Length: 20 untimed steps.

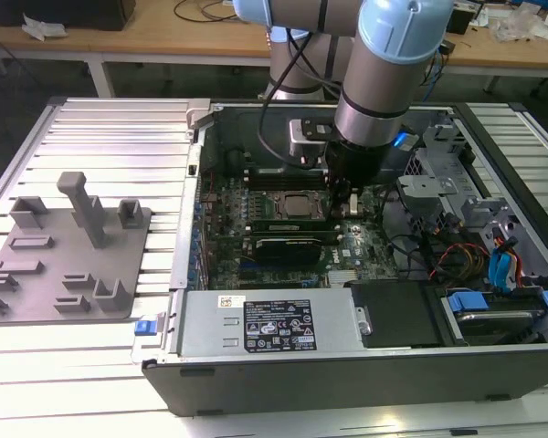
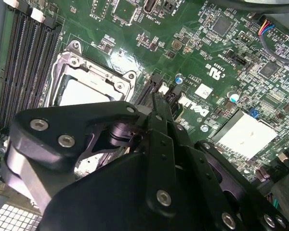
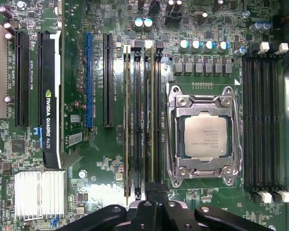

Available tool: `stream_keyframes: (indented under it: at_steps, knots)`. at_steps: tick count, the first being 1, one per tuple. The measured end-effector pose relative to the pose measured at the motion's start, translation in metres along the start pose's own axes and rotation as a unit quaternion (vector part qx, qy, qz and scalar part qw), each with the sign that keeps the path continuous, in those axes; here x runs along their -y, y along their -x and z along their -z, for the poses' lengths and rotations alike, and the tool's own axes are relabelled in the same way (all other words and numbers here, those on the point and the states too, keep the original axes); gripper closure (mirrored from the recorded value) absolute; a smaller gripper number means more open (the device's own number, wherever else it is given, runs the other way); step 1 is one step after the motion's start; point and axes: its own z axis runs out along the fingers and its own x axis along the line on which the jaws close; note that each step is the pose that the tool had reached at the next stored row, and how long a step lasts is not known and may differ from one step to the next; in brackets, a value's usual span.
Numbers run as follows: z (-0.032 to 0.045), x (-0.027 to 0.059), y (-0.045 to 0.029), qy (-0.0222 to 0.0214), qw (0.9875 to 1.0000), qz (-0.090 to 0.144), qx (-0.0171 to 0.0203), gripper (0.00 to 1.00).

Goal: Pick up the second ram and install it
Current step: 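Press down the second ram until it locks into place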

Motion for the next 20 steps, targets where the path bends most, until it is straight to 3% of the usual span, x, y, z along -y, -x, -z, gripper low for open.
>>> stream_keyframes:
  at_steps: [2,3,7,9,15,18,20]
  knots:
    - [0.0149,-0.0005,0.0008,0.0001,1.0,0.0,-0.001,0.92]
    - [0.0186,-0.0006,0.0011,0.0001,1.0,0.0,-0.0011,0.92]
    - [0.02,-0.001,0.0012,0.0001,1.0,0.0,-0.0011,0.92]
    - [0.0198,-0.0055,0.0011,-0.0002,1.0,0.0,-0.0011,0.92]
    - [0.0184,-0.0341,0.0008,-0.0016,1.0,0.0,-0.0011,0.92]
    - [0.0173,-0.0596,0.0005,-0.0018,1.0,0.0,-0.0011,0.92]
    - [0.0168,-0.0705,0.0004,-0.0018,1.0,0.0,-0.001,0.92]
